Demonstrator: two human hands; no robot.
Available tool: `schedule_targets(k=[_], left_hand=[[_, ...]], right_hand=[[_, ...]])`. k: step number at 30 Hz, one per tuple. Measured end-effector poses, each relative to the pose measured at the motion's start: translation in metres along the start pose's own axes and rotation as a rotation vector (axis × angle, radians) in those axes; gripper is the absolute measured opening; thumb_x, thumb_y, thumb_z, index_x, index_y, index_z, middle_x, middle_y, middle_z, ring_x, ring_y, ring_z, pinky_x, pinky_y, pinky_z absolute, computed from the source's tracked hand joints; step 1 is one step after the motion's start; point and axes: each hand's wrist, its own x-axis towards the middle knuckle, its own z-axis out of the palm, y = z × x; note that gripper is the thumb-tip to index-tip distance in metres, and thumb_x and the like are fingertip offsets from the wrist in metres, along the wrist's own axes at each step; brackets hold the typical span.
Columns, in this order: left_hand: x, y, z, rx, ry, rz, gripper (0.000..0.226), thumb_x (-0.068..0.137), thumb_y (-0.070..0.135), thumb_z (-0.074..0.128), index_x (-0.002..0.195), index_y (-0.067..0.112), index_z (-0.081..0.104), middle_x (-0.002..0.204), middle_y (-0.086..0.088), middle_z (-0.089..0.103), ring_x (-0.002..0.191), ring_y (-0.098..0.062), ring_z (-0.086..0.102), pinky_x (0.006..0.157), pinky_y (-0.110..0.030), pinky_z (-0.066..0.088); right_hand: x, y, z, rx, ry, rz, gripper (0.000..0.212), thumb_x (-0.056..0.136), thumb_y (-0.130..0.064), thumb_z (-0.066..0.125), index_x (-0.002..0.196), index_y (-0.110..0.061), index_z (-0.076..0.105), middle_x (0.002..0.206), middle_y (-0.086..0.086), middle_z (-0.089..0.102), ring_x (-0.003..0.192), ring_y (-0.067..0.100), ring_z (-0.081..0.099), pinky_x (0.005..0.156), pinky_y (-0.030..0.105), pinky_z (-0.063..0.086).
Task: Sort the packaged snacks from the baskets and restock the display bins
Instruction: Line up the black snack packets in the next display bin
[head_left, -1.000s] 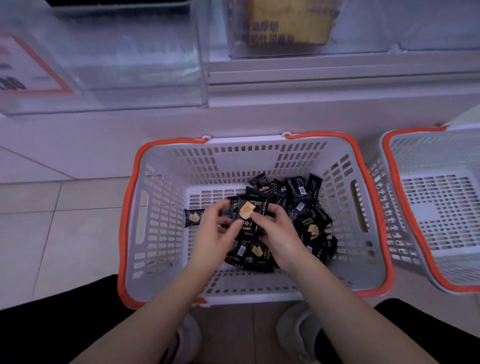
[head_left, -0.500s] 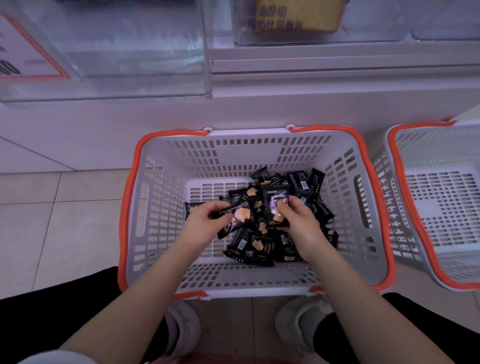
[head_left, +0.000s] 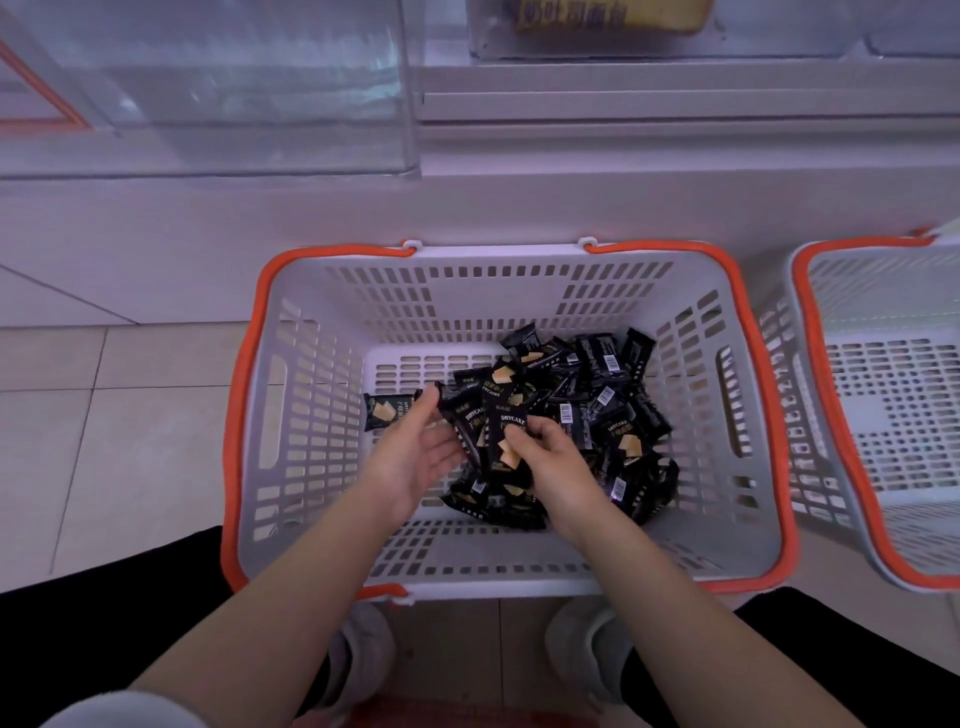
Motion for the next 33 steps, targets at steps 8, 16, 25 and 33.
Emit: schedule_targets(k=[8,16,25,33], left_hand=[[0.011,-0.019,0.004,0.37,-0.009,0.225,0.048,0.083,0.012,0.066,0.124,0.033,0.05,0.107,0.014,0.067,0.097,-0.002,0.064,0.081,-0.02,0.048],[0.036,-0.013,-0.024,0.695,0.185,0.077,0.045,0.092,0.02,0.052,0.136,0.015,0.045,0.126,-0.004,0.056,0.106,-0.021,0.056,0.09,-0.032,0.045],[0.039,-0.026,-0.043,0.533,0.196,0.013,0.031,0.091,0.006,0.053,0.12,0.017,0.051,0.093,-0.002,0.063,0.078,-0.015,0.061,0.066,-0.028,0.05],[0.039,-0.025,-0.041,0.653,0.238,0.079,0.042,0.09,0.012,0.057,0.128,0.011,0.038,0.113,0.005,0.043,0.085,-0.003,0.046,0.058,-0.011,0.04]], right_hand=[[0.02,0.014,0.029,0.054,0.027,0.169,0.015,0.096,-0.033,0.049,0.094,-0.023,0.06,0.138,0.01,0.044,0.111,0.025,0.058,0.083,0.038,0.055],[0.048,0.036,-0.017,-1.234,0.041,-0.078,0.029,0.094,-0.018,0.044,0.119,-0.006,0.052,0.12,0.017,0.053,0.115,0.034,0.048,0.087,0.037,0.045],[0.06,0.05,-0.014,-1.687,-0.117,-0.059,0.04,0.096,-0.016,0.046,0.133,-0.001,0.039,0.13,0.018,0.048,0.119,0.031,0.043,0.095,0.04,0.043],[0.051,0.023,-0.026,-0.957,-0.034,0.046,0.034,0.086,-0.024,0.066,0.113,-0.003,0.059,0.112,0.015,0.06,0.101,0.026,0.057,0.082,0.033,0.047]])
